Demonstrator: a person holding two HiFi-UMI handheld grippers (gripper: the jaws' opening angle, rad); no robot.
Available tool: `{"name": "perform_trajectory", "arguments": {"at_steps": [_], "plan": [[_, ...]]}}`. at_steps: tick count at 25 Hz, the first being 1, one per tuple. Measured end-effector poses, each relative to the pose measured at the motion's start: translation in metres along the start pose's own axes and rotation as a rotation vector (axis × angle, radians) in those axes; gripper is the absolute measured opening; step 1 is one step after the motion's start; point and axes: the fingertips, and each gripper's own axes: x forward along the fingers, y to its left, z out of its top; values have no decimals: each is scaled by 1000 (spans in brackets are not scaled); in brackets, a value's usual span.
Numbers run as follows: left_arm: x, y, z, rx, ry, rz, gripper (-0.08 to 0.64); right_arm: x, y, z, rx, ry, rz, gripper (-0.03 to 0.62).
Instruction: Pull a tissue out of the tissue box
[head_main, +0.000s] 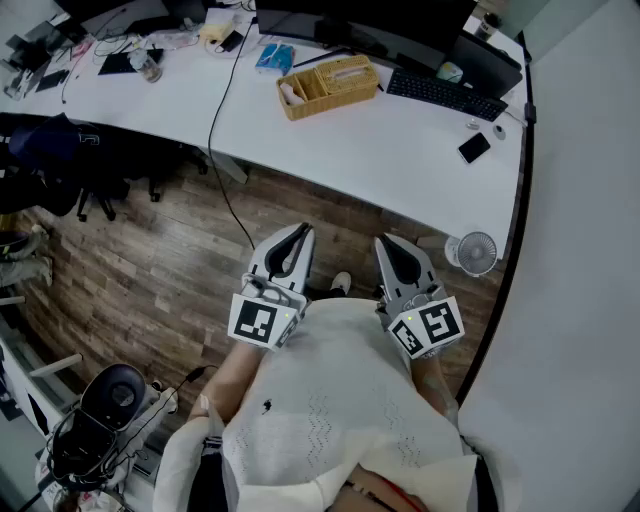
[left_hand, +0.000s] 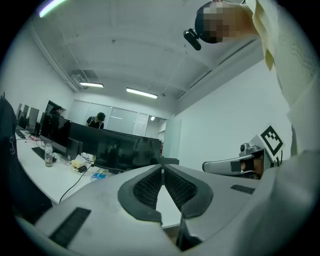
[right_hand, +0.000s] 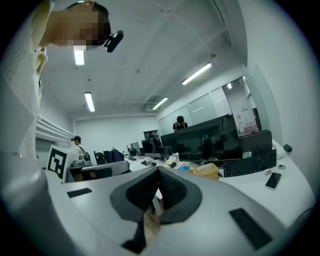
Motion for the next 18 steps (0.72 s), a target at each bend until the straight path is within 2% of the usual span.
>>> {"name": "perform_trajectory", "arguments": {"at_steps": [10, 16, 18], "plan": [[4, -17, -5, 11, 1, -6, 17, -10, -6, -5, -8, 8, 15, 0], [12, -22, -3, 31, -17, 24, 21, -17, -15, -6, -20, 3, 26, 0], [16, -27, -3, 35, -20, 26, 69, -20, -20, -6, -23, 4, 32, 0]]}}
